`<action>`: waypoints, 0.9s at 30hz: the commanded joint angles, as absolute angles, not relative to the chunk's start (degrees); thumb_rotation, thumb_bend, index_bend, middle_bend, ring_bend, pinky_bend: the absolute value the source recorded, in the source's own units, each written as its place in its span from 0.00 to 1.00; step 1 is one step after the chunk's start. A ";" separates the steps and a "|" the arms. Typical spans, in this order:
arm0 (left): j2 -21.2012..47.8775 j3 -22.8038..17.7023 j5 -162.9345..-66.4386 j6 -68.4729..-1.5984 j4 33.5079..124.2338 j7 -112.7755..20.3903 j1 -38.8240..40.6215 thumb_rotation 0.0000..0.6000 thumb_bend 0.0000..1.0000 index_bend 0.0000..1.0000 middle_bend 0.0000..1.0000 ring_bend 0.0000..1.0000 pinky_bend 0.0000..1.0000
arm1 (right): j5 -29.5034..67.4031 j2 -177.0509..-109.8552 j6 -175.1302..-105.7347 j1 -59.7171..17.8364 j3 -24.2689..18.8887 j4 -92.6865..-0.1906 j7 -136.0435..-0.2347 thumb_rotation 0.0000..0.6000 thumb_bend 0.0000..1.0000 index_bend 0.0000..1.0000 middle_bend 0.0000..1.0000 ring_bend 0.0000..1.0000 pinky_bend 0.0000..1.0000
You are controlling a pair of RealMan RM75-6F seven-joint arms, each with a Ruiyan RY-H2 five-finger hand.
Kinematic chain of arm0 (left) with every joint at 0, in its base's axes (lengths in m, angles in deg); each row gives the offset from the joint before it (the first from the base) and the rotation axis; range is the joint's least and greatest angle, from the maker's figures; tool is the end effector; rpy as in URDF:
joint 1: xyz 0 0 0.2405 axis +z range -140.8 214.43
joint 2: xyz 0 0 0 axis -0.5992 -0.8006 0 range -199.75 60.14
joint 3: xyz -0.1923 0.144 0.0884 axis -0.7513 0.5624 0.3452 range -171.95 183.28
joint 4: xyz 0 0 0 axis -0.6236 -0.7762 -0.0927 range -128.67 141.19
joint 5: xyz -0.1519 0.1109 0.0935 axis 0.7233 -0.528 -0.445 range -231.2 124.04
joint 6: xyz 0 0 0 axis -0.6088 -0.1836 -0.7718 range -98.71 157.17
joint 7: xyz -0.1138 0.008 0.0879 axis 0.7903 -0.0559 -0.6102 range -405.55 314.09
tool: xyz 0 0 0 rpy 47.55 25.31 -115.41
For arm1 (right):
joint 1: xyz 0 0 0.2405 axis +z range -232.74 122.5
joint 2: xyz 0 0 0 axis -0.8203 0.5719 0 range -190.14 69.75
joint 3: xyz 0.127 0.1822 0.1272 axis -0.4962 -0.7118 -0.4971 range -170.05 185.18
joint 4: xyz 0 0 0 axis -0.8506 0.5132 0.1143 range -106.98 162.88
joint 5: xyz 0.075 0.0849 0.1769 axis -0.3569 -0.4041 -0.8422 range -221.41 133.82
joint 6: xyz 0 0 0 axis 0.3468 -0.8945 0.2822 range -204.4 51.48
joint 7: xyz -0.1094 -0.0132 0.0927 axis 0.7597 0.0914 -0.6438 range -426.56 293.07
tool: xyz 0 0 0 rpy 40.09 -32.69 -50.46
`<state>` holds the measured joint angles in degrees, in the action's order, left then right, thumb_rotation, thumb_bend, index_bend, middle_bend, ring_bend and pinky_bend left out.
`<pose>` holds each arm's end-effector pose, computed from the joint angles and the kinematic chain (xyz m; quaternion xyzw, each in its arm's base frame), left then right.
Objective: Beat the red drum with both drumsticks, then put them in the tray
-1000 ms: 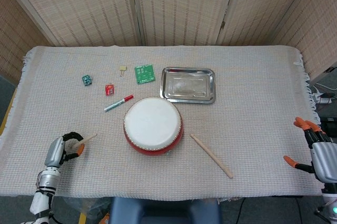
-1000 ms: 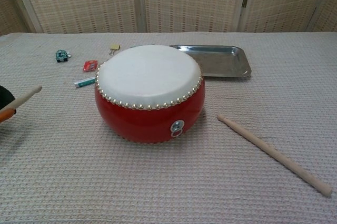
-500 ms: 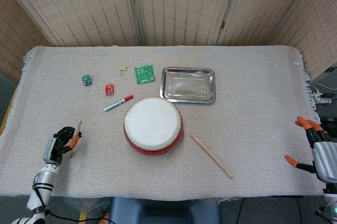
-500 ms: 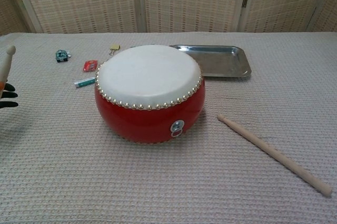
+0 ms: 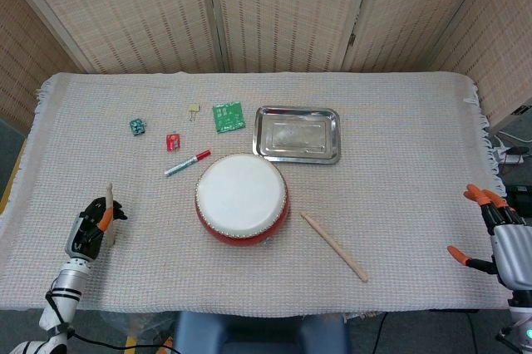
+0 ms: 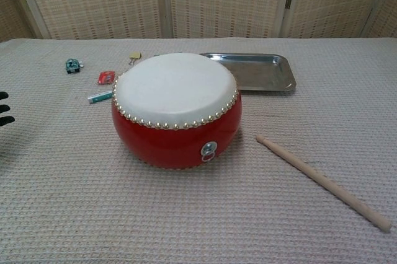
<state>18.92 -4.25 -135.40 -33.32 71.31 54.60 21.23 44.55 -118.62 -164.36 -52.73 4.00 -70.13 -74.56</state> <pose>-0.3346 0.2662 0.0318 -0.0751 -0.7713 -0.6249 0.0949 -0.2960 -0.1693 0.1867 0.5613 -0.4116 0.4435 0.5646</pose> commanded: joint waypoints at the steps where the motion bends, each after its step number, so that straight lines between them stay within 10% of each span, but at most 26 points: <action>1: 18.94 -4.15 -135.38 -33.41 71.14 55.82 21.30 1.00 0.52 0.46 0.48 0.46 0.45 | 44.56 -118.62 -164.39 -52.75 4.00 -70.13 -74.60 1.00 0.02 0.09 0.19 0.09 0.24; 27: 16.44 -6.18 -131.61 -30.64 72.04 72.76 22.81 1.00 0.48 0.36 0.48 0.47 0.45 | 45.03 -118.63 -164.77 -52.95 4.09 -70.08 -75.01 1.00 0.02 0.09 0.19 0.09 0.24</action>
<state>16.54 -6.06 -131.76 -30.73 71.90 72.79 22.76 45.02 -118.63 -164.77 -52.95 4.09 -70.08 -75.01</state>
